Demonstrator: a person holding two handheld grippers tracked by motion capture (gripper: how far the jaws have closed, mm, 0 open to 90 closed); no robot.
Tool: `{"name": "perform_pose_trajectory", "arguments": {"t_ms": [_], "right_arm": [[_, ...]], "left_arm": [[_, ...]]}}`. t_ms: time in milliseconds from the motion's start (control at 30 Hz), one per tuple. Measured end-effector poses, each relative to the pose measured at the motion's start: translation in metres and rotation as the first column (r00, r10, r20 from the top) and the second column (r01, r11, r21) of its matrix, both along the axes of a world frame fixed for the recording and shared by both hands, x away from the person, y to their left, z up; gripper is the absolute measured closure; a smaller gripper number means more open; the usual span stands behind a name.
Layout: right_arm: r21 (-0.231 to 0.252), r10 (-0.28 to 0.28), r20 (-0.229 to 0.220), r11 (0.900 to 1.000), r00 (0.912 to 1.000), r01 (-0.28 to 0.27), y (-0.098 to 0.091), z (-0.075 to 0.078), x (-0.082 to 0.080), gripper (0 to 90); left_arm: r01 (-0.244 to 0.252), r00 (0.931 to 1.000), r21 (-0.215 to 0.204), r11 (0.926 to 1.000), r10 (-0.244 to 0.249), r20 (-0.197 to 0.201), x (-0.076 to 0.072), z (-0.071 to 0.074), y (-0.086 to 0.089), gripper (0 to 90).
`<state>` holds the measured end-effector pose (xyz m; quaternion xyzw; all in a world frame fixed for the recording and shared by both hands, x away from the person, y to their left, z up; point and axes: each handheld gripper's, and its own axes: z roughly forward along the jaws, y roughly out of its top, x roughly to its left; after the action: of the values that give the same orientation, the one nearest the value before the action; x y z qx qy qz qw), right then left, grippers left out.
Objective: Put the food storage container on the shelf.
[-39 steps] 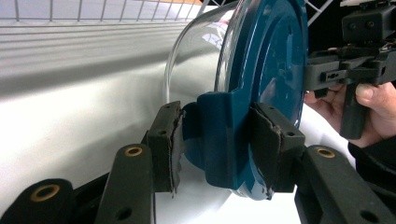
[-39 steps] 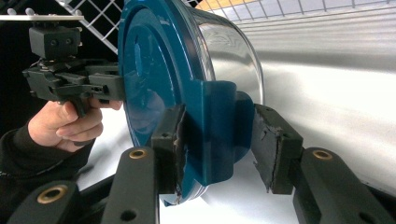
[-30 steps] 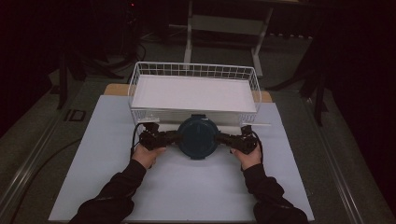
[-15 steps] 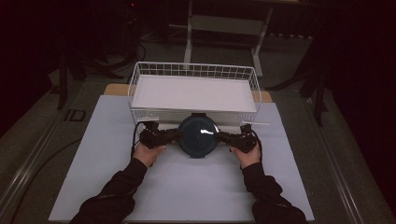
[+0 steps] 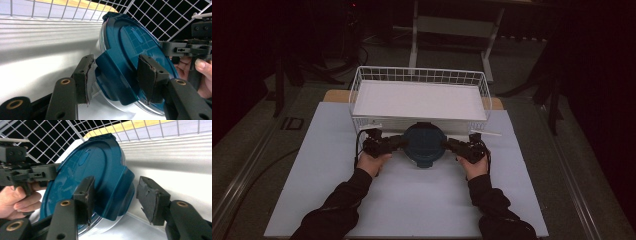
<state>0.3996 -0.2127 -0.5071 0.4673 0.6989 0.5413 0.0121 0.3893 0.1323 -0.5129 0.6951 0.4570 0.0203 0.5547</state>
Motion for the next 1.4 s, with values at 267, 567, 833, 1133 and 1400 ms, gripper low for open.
{"name": "perform_pose_trajectory", "arguments": {"t_ms": [267, 567, 833, 1133, 1400], "right_arm": [[-0.024, -0.046, 0.027, 0.9986, 0.9986, 0.047, 0.004, 0.003, 0.006, 45.3], [-0.032, -0.053, 0.046, 0.998, 0.9976, 0.054, 0.006, 0.007, 0.004, 44.1], [-0.046, -0.015, 0.073, 0.9987, 0.9972, 0.019, 0.01, 0.015, -0.005, 39.4], [-0.069, -0.005, 0.095, 0.9975, 0.9955, 0.011, 0.013, 0.026, -0.02, 37.6], [-0.081, 0.041, 0.11, 0.9962, 0.9931, -0.032, 0.024, 0.039, -0.047, 48.9]], "left_arm": [[-0.055, 0.9985, 0.017, 0.9983, 0.055, 0.006, 0.006, 0.0, -0.001, 41.6], [-0.061, 0.9981, 0.034, 0.9975, 0.061, -0.003, 0.005, 0.002, -0.002, 38.9], [-0.002, 0.9987, 0.049, 0.9988, -0.001, 0.051, -0.007, 0.009, -0.001, 24.2], [0.061, 0.9957, 0.099, 0.9933, -0.067, 0.063, -0.032, 0.018, -0.001, 0.9], [0.117, 0.9883, 0.122, 0.9857, -0.127, 0.084, -0.062, 0.025, 0.005, 0.3]]}}
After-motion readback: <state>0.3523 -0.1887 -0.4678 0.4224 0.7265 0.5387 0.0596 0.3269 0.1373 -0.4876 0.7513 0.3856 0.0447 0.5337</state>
